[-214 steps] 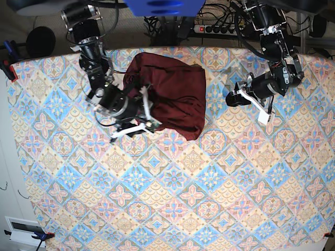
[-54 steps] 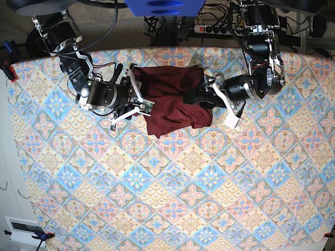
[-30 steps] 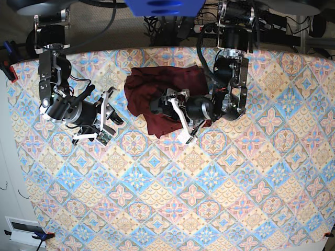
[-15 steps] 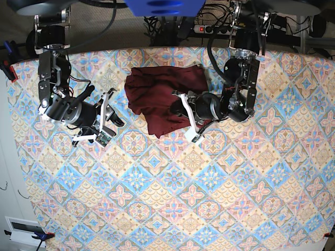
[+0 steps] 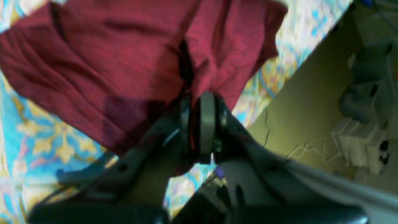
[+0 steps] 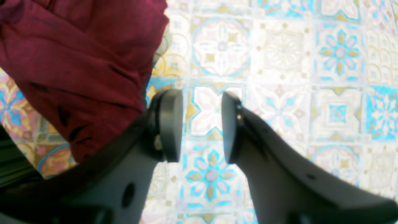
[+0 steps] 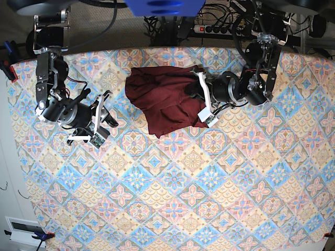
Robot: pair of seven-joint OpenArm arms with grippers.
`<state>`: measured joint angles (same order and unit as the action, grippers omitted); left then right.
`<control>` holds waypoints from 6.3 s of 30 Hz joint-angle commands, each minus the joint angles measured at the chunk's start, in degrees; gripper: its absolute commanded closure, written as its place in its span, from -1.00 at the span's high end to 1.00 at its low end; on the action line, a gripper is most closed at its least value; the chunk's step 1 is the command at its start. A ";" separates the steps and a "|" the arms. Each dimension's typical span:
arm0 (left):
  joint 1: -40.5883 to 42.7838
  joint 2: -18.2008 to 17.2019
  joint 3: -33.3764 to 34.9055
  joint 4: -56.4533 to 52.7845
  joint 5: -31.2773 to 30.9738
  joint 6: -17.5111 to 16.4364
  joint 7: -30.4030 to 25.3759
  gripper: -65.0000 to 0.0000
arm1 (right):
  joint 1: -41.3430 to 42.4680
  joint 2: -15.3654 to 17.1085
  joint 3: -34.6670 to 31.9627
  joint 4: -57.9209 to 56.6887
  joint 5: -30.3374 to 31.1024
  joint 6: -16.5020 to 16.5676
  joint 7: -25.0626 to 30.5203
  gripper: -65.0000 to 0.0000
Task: Layout the t-shirt on the table in an organized manner, then fold the t-shirt properly
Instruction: 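Grasp the bundle sides with both grippers and tuck edges inward, then grasp the bundle corner with the right gripper and fold it over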
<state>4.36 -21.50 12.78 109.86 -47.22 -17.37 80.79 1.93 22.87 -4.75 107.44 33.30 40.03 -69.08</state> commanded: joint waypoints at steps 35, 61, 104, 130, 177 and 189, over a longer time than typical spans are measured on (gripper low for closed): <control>3.16 -8.79 0.02 2.44 -0.82 -0.09 -0.79 0.19 | 3.03 0.56 -22.54 0.83 -7.94 -0.03 1.17 -0.22; 2.80 -7.65 -0.25 2.44 -0.73 -0.09 -0.79 0.19 | 0.92 1.08 -30.45 3.55 -8.20 -0.03 0.55 -0.94; 7.11 2.73 -26.89 -2.74 -12.95 0.00 -5.06 -0.26 | -5.32 4.34 -11.82 4.61 -7.15 -0.03 -1.29 -0.37; 14.32 9.58 -20.64 0.60 -10.32 0.00 -4.35 -1.00 | 14.11 -10.17 -20.61 -12.62 -11.63 -0.03 2.31 -0.98; 17.75 17.06 -11.94 0.51 4.10 0.00 -7.08 -1.00 | 24.22 -16.85 -40.39 -29.24 -21.74 -0.03 8.55 -0.98; 12.65 12.40 -7.19 -10.57 17.38 0.27 -18.16 -1.00 | 27.30 -14.83 -42.32 -39.09 -21.83 -0.03 8.02 -0.98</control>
<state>17.43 -8.73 5.91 98.70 -31.22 -17.76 63.51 27.97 6.79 -47.42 68.01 12.71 39.90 -58.92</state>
